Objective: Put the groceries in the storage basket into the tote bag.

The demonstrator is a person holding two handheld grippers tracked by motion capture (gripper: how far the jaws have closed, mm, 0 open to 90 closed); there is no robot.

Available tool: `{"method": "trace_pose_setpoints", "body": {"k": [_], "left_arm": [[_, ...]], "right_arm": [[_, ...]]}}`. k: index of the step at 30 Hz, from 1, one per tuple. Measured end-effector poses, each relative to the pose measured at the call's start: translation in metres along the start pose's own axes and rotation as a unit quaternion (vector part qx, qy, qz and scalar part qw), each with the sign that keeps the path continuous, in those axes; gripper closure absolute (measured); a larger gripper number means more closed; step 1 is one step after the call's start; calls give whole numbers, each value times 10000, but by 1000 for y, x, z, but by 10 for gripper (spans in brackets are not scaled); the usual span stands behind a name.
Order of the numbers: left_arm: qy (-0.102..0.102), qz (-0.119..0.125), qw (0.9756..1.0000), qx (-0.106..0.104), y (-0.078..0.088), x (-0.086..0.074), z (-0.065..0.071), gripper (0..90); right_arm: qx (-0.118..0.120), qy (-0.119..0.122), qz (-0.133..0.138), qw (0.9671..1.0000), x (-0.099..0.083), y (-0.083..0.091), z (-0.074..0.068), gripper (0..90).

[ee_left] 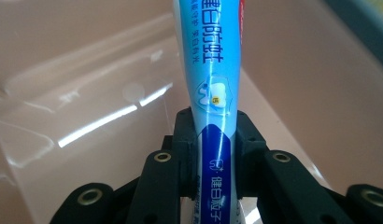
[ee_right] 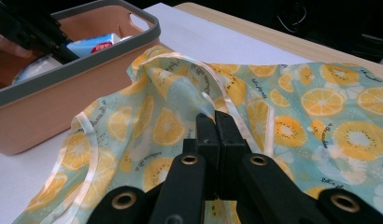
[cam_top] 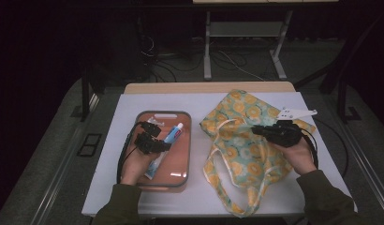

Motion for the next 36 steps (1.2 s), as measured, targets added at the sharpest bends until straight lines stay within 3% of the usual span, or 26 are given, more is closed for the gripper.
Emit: {"method": "trace_pose_setpoints", "body": {"k": [7,13,18,23,28,36], "left_arm": [[-70,436,9986,-288,27,15,8,751],[-319,754,9949,-585,44,35,40,753],[-618,934,9895,-911,51,51,74,754],[-823,1003,9827,-1321,42,66,112,754],[-928,974,9794,-1506,21,77,145,754],[-1031,675,9789,-1633,-20,77,186,754]], "right_arm": [[-6,-6,4,10000,0,0,0,897],[-16,-11,17,10000,1,1,1,897],[-14,-9,25,10000,1,1,1,897],[-12,-24,40,10000,1,2,2,897],[-18,-31,65,10000,2,4,3,897],[-28,-63,124,9999,2,10,7,897]]}}
Point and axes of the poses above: each handheld gripper's, and its own axes: y roughly backward along the jaws, x roughly out of its top, z roughly to its right, the point moved 5 cm from there along -y, roughly forward along the jaws, and after that the axes turned 2 degrees about x, right-handed, at the moved point
